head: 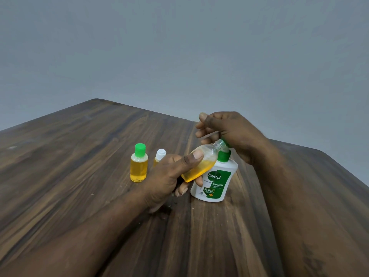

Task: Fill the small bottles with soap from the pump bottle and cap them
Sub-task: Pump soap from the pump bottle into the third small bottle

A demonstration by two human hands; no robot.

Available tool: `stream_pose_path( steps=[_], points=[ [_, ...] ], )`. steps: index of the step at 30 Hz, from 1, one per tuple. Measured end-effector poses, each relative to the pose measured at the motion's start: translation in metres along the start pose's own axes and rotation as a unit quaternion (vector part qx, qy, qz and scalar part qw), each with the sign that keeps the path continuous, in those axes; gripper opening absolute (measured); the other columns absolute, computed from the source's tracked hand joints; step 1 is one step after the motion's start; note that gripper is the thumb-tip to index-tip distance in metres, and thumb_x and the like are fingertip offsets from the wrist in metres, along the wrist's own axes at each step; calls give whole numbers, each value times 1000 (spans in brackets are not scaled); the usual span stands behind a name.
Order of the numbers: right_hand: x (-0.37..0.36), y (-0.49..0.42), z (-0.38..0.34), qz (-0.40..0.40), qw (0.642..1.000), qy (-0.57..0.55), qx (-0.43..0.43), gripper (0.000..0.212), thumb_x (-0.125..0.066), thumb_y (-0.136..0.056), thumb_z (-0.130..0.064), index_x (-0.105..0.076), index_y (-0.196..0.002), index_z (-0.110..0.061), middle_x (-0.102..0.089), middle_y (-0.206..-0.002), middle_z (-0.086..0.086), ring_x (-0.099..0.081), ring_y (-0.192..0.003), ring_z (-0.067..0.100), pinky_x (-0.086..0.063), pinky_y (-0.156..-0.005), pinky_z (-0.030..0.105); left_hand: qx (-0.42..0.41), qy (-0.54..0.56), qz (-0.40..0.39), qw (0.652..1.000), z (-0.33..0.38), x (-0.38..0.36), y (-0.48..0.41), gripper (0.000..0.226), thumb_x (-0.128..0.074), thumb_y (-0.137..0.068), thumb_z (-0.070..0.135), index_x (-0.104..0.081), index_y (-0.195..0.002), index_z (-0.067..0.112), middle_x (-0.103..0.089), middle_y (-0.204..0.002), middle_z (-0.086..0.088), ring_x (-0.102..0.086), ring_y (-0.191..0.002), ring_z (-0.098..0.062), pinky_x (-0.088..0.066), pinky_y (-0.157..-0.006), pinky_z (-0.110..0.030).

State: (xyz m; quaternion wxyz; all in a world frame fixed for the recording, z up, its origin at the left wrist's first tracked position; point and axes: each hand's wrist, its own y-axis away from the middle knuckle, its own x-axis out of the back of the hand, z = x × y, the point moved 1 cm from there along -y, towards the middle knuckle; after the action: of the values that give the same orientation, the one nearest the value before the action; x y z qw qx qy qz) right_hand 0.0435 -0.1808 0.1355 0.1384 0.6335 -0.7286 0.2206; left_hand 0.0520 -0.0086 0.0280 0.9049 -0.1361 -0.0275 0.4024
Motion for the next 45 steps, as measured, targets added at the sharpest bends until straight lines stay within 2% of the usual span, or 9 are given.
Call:
stream_pose_path(
  steps=[5, 7, 12, 18, 22, 27, 33, 38, 45],
  points=[
    [7, 1, -6, 84, 996, 25, 20, 54, -54, -99, -63, -75, -103, -13, -80, -93, 1, -77, -83, 24, -54, -78, 35, 8, -7, -3, 1000, -1, 0, -1, 67, -57, -84, 70, -72, -67, 7, -46, -48, -13, -41, -40, -15, -36, -47, -23],
    [5, -3, -1, 92, 995, 26, 15, 47, -59, -100, -56, -75, -100, -12, -80, -91, 2, -74, -76, 19, -53, -73, 30, 9, -9, -1, 1000, 0, 0, -1, 67, -57, -83, 71, -72, -67, 7, -45, -48, -13, -41, -40, -15, -35, -46, -23],
    [-2, -9, 11, 8, 998, 45, -31, 19, -63, -102, -13, -75, -104, 2, -80, -91, 4, -72, -76, 6, -55, -78, 28, 6, -8, 13, 1000, 0, 1, 0, 68, -56, -90, 67, -71, -66, 6, -43, -46, -12, -39, -40, -16, -33, -47, -25],
    [-5, -5, 12, -24, 997, 48, -51, 19, -58, -104, -9, -76, -98, -5, -80, -97, 13, -73, -87, 20, -59, -84, 33, 6, -14, 10, 1000, -2, -1, 1, 67, -56, -90, 66, -71, -64, 6, -43, -45, -13, -37, -40, -19, -32, -47, -28],
    [-4, -5, 10, 11, 999, 21, -24, 21, -61, -104, -19, -76, -97, -5, -80, -92, 10, -72, -79, 17, -59, -80, 33, 11, -3, 9, 1000, -2, -1, 0, 68, -57, -88, 68, -71, -65, 5, -42, -45, -11, -37, -39, -17, -31, -46, -27],
    [1, -1, 0, 38, 996, 78, 20, 40, -62, -101, -51, -77, -94, -14, -80, -87, 0, -76, -83, 17, -58, -95, 46, -2, 3, 9, 1000, 0, 0, -1, 66, -58, -84, 69, -72, -65, 8, -44, -50, -14, -38, -39, -15, -32, -46, -26],
    [8, 2, -7, 116, 989, 76, 45, 53, -55, -98, -65, -78, -91, -18, -80, -86, -3, -76, -78, 15, -53, -73, 30, 2, 0, 2, 1000, 1, -1, 0, 66, -58, -83, 70, -72, -67, 8, -44, -46, -11, -40, -40, -15, -34, -48, -26],
    [-3, -3, 8, 15, 996, 81, -18, 32, -60, -105, -34, -77, -94, -10, -81, -91, 5, -72, -80, 17, -56, -84, 38, 0, 1, 9, 1000, 1, -2, 1, 66, -58, -87, 68, -71, -65, 7, -44, -46, -13, -38, -38, -15, -33, -46, -24],
    [-7, 0, 11, -32, 996, 67, -57, 32, -56, -107, -30, -79, -93, -11, -80, -96, 10, -73, -103, 40, -54, -101, 53, 9, -6, -2, 1000, -1, -3, 3, 67, -56, -90, 66, -71, -65, 6, -45, -45, -10, -38, -39, -15, -34, -46, -24]
  ],
)
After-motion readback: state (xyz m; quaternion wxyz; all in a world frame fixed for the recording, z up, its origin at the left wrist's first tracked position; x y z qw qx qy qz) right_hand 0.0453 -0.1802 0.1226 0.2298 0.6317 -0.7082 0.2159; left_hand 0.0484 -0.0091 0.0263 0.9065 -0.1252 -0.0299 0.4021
